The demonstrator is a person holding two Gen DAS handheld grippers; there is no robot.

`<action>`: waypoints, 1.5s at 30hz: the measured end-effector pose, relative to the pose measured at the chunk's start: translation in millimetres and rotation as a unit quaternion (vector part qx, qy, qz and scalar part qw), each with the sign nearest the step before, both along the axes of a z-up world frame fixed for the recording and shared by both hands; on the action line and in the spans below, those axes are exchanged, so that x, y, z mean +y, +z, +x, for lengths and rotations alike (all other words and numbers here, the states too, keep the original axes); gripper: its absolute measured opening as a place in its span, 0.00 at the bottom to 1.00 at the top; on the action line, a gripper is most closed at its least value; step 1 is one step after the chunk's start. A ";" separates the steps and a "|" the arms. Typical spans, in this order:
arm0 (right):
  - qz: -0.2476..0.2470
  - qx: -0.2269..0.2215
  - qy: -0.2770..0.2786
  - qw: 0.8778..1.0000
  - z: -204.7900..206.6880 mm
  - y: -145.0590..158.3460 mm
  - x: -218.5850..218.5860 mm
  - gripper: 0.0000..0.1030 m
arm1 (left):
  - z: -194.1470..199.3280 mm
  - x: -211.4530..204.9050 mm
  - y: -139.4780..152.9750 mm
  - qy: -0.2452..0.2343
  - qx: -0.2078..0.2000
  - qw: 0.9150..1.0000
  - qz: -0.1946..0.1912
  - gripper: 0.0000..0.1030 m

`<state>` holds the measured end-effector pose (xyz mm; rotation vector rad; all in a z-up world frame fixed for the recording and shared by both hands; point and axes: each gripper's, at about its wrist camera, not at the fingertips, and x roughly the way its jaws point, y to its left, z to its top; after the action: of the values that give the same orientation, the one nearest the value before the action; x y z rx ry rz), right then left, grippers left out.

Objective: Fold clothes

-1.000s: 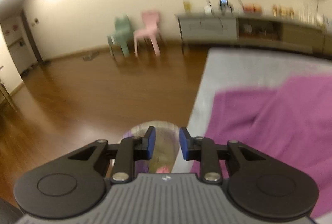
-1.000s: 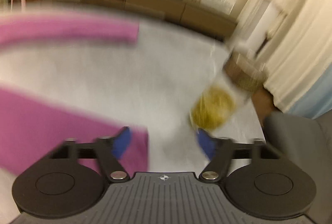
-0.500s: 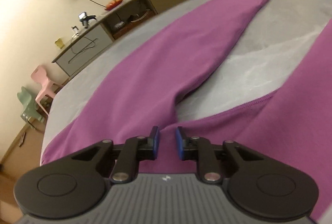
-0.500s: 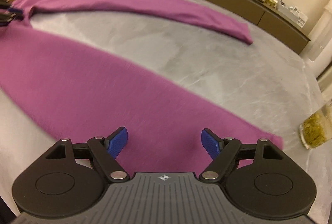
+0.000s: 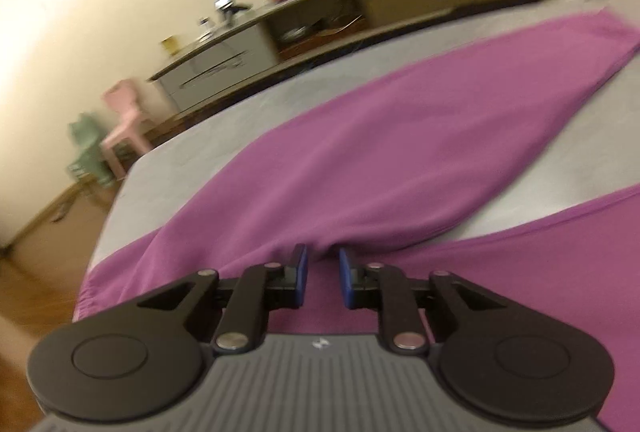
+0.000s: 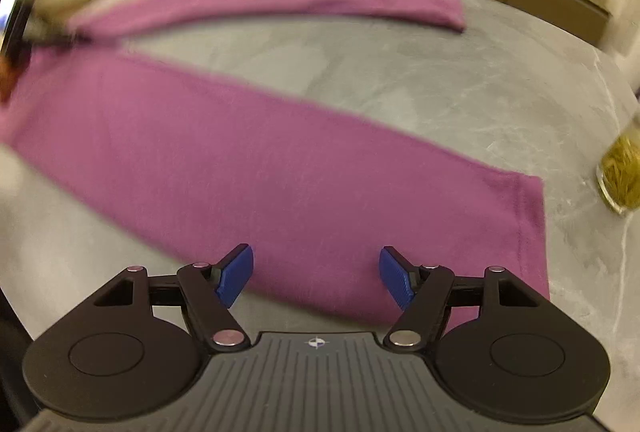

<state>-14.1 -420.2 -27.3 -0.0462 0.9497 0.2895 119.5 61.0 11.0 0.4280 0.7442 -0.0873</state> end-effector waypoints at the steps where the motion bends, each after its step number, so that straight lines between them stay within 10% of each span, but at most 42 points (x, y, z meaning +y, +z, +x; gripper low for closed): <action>1: 0.008 -0.006 -0.021 1.000 5.8 0.2 -5.8 0.71 | -6.0 1.7 3.5 -0.010 -0.002 1.000 -0.002 0.20; 7: -0.053 -0.014 -0.062 0.997 48.2 -15.5 -4.8 0.79 | -23.2 74.3 12.9 0.075 -0.008 0.996 -0.045 0.20; 12: -0.114 -0.025 -0.100 0.988 67.4 -10.6 1.1 0.77 | -29.0 219.4 33.3 0.259 -0.045 0.950 -0.171 0.19; 16: -0.066 -0.080 -0.098 0.990 62.3 12.7 19.7 0.77 | -16.1 283.3 23.3 0.312 -0.038 0.933 -0.173 0.17; 22: -0.003 -0.085 -0.051 0.995 104.0 23.6 93.3 0.79 | 29.1 275.3 20.3 0.259 -0.029 0.953 -0.156 0.19; 29: -0.050 -0.074 0.006 0.996 230.1 13.8 198.1 0.80 | 87.3 242.4 -38.0 0.212 0.018 0.975 -0.064 0.18; 39: -0.056 -0.008 0.028 0.998 270.2 -13.8 193.3 0.71 | 131.7 285.3 -47.0 0.329 0.007 0.944 -0.001 0.08; 45: -0.037 -0.009 0.041 0.998 251.3 -1.9 156.5 0.76 | 108.9 267.7 -8.7 0.295 -0.011 0.953 -0.059 0.13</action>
<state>237.2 -263.6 -29.2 -0.1552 0.9421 0.3299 228.4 328.7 2.3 0.0780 0.8133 0.4332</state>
